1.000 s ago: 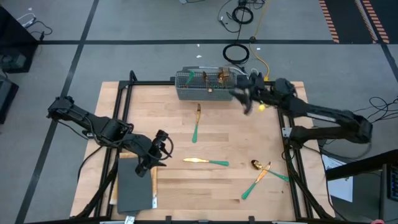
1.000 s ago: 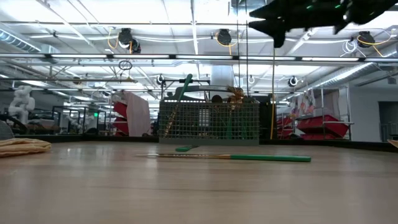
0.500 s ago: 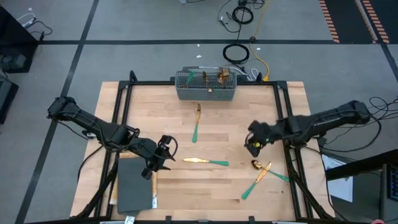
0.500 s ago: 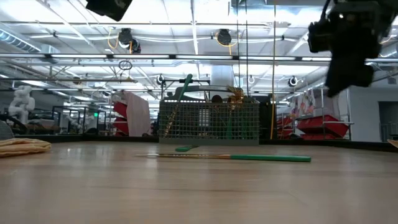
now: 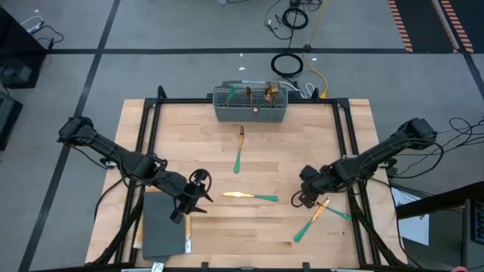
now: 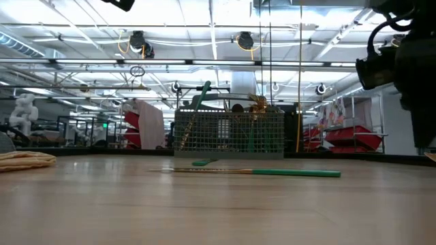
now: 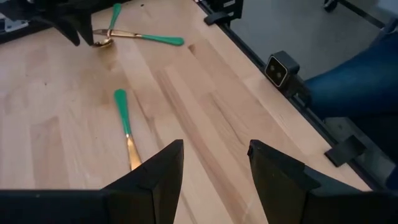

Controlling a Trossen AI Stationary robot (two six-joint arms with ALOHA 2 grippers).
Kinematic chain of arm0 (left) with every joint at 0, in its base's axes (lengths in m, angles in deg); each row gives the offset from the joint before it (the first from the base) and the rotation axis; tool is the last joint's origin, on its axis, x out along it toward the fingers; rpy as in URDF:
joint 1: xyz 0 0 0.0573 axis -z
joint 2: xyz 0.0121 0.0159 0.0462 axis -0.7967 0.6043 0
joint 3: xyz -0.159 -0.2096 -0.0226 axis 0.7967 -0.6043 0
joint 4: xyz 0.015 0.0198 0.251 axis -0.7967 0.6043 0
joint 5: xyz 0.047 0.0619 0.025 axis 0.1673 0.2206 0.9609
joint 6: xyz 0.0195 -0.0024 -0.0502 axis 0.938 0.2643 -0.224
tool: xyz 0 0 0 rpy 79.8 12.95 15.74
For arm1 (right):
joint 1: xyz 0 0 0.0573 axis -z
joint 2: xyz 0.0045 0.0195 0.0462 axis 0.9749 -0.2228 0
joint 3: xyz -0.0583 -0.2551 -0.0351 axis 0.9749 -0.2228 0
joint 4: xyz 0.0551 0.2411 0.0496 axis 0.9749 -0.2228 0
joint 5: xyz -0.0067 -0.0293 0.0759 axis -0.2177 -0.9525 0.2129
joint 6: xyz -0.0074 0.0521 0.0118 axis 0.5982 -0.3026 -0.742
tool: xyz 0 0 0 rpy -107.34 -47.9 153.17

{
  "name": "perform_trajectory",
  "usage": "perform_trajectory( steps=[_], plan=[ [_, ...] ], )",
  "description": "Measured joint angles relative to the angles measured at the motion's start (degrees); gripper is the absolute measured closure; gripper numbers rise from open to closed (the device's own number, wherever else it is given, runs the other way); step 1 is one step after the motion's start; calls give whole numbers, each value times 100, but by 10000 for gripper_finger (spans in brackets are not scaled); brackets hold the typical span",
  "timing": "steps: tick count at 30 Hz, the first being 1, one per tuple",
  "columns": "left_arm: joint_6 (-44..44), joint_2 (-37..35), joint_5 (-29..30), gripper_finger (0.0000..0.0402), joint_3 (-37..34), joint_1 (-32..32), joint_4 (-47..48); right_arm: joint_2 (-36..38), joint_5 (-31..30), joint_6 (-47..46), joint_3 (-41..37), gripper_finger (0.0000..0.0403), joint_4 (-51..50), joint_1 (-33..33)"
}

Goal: Sort silverware
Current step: Put the green spoon into the gray silverware holder

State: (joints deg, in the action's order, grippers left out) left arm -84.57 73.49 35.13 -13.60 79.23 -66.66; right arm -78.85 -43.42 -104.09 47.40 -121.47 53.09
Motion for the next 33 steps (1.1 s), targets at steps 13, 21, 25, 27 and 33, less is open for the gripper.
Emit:
perform_trajectory(
  steps=[13, 21, 25, 27, 33],
  plan=[
    [34, 0, 11, 212, 0, -2, 73, 2, 107, 409, 4, 252, 70, -163],
    [12, 0, 28, 212, 0, -2, 181, 2, 123, 440, 7, 252, 134, -163],
    [11, 0, 28, 212, 0, -2, 194, -207, 121, 216, 7, 252, 218, -190],
    [9, 0, 27, 212, 0, -2, 197, -434, 114, 153, 7, 252, 277, -232],
    [42, 0, 26, 212, 0, -2, 197, -1179, 109, -1, 22, 252, 338, -270]
  ],
)
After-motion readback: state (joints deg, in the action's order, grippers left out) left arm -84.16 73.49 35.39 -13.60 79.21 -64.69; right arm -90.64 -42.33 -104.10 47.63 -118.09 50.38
